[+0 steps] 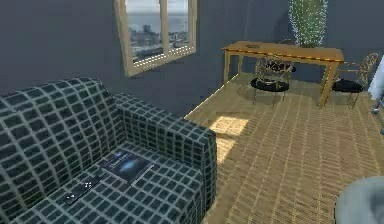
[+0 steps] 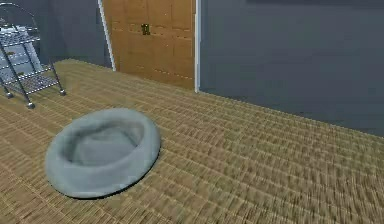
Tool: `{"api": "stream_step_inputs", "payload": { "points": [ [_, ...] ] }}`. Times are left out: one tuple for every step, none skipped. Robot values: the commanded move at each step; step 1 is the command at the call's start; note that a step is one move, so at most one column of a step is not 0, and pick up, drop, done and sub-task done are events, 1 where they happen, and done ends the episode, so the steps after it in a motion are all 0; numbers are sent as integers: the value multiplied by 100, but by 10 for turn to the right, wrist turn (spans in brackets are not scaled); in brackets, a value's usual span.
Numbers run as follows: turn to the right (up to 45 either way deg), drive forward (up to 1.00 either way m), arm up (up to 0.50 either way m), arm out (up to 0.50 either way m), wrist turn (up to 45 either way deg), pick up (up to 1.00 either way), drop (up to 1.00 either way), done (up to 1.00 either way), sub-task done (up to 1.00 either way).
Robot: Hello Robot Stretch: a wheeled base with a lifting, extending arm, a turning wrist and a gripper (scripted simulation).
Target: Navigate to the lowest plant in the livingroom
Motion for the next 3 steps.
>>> {"api": "stream_step_inputs", "payload": {
  "points": [
    [300, 0, 0, 0, 0, 0, 0, 0, 0],
    [0, 100, 0, 0, 0, 0, 0, 0, 0],
    [0, 100, 0, 0, 0, 0, 0, 0, 0]
  ]
}}
